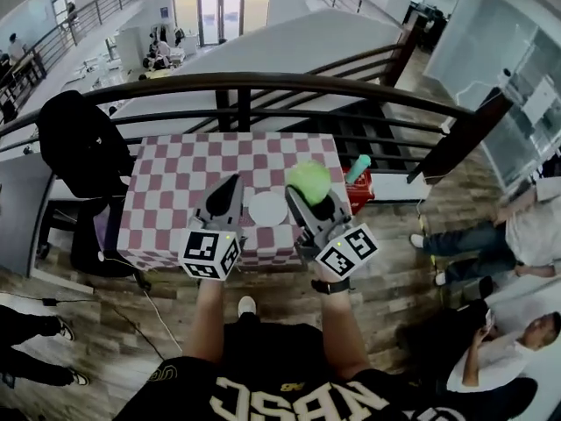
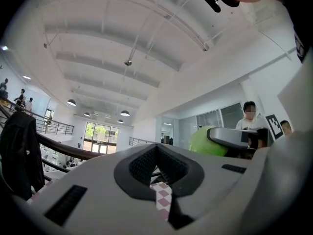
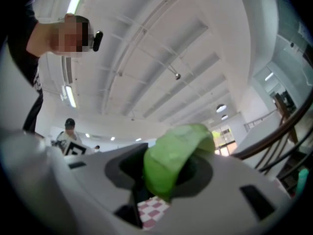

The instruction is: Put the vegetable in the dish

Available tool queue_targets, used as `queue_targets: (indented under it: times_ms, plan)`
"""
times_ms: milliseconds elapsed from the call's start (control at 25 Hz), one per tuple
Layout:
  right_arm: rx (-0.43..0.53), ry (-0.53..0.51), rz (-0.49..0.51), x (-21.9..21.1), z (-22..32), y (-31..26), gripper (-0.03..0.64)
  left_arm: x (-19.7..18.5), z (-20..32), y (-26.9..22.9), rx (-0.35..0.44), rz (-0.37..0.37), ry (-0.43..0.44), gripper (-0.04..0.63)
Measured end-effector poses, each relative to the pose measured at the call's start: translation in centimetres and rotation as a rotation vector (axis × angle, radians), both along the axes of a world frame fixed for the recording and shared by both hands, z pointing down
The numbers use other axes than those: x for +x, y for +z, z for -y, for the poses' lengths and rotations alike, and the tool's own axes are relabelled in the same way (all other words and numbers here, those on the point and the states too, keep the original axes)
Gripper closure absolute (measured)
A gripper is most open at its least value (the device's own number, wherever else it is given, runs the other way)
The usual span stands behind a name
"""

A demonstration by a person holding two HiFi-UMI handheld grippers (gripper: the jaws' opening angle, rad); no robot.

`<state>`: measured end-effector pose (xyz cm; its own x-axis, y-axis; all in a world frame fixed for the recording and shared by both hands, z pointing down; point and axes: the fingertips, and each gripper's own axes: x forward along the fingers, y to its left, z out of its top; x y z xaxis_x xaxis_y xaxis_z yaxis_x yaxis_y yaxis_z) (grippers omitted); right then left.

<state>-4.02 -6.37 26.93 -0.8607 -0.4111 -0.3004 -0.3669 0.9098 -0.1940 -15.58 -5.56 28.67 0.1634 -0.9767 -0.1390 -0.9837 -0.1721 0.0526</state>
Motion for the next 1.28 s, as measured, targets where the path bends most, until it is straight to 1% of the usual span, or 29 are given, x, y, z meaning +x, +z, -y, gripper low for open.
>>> queue_targets:
  times_ms: [120, 240, 320, 480, 600, 680, 800, 880, 920, 1000, 1040, 1080, 1120, 1160, 1200, 1280]
  plan:
    - [-0.017, -0.009, -0.007, -2.7, 1.7, 1.1, 0.471, -2.8, 1.4, 0.4, -0.003, 0.022, 0.033, 0.577]
    - [-0.046, -0.019, -0.019, -3.8, 2.9, 2.3, 0.471, -4.1, 2.6, 1.5, -0.017, 0.015, 0.072, 0.577]
    - [-0.065, -0.029, -0.023, -4.0, 3.6, 3.0, 0.471, -4.0, 3.4, 2.4, -0.033, 0.024, 0.108, 0.576]
    - [-0.123, -0.062, 0.018, -4.1, 5.2, 4.4, 0.471, -3.6, 4.9, 3.7, -0.057, 0.034, 0.179, 0.575]
    - [-0.152, -0.095, -0.003, -4.6, 6.4, 6.6, 0.471, -3.6, 6.1, 5.5, -0.095, 0.050, 0.227, 0.575]
    - [-0.182, -0.118, -0.014, -4.7, 7.4, 8.4, 0.471, -3.7, 7.2, 7.1, -0.132, 0.067, 0.238, 0.575]
    - [-0.250, -0.163, -0.038, -4.9, 8.9, 11.8, 0.471, -3.8, 9.0, 10.1, -0.190, 0.088, 0.246, 0.575]
    - [-0.314, -0.233, -0.046, -5.4, 9.9, 14.6, 0.471, -3.7, 10.1, 12.0, -0.215, 0.080, 0.273, 0.571]
    - [-0.353, -0.279, -0.039, -5.7, 10.2, 16.1, 0.471, -3.6, 10.5, 12.9, -0.225, 0.071, 0.295, 0.555]
    - [-0.441, -0.360, -0.008, -5.9, 10.5, 18.9, 0.471, -3.1, 11.0, 14.7, -0.257, 0.066, 0.351, 0.501]
    - [-0.483, -0.389, 0.013, -5.8, 10.5, 20.3, 0.471, -2.7, 11.2, 15.7, -0.278, 0.076, 0.387, 0.477]
    - [-0.520, -0.413, 0.033, -5.5, 10.7, 21.5, 0.471, -2.2, 11.4, 16.7, -0.302, 0.095, 0.431, 0.469]
    - [-0.551, -0.432, 0.051, -5.3, 11.0, 22.7, 0.471, -1.6, 11.7, 17.8, -0.328, 0.121, 0.482, 0.458]
    - [-0.577, -0.452, 0.065, -5.2, 11.3, 23.8, 0.471, -1.1, 11.9, 19.0, -0.358, 0.154, 0.538, 0.431]
    - [-0.602, -0.475, 0.076, -5.1, 11.5, 24.8, 0.471, -0.4, 11.9, 20.4, -0.397, 0.191, 0.603, 0.387]
    - [-0.657, -0.530, 0.098, -5.2, 11.2, 26.8, 0.471, 1.2, 10.8, 23.8, -0.513, 0.276, 0.749, 0.278]
